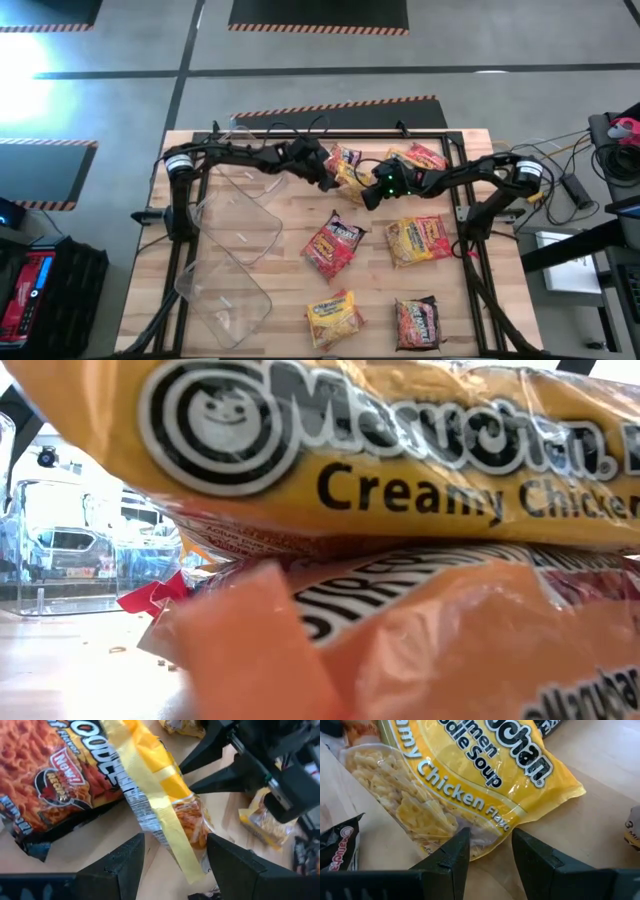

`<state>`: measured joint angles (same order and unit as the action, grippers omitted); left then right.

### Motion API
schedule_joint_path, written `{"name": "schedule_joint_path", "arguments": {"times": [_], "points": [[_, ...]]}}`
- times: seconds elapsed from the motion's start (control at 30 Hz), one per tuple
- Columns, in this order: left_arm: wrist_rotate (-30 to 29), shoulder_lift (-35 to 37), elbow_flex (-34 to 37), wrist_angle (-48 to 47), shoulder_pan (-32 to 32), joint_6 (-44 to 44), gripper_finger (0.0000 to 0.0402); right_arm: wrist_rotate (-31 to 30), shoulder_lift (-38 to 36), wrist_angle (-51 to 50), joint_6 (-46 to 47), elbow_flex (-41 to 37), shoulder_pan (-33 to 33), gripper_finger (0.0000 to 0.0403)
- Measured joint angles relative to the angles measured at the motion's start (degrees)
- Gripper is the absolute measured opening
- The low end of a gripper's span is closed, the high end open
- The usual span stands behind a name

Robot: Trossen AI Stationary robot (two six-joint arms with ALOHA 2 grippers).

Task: Sort Maruchan noodles
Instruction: Put the yellow noodles pack into the top transparent bin

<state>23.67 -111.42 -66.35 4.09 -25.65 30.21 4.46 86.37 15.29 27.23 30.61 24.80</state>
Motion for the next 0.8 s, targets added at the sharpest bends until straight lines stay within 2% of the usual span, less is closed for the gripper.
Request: {"name": "schedule_joint_path", "arguments": {"times": [0.17, 0.57, 0.8], "points": [[2.8, 0.0, -0.5, 0.3, -1.3, 4.6, 0.0195, 0.1, -0.3, -0.3, -0.9, 0.2, 0.0, 0.0137], [2.8, 0.0, -1.5, 0.2, -2.6, 8.5, 0.0207, 0.1, 0.0, -0.1, -3.5, 0.1, 0.0, 0.0137], [4.1, -5.3, -5.2, 0.1, -2.5, 11.4, 0.0222, 0.1, 0.0, -0.2, -4.6, 0.5, 0.0, 0.0137]]}}
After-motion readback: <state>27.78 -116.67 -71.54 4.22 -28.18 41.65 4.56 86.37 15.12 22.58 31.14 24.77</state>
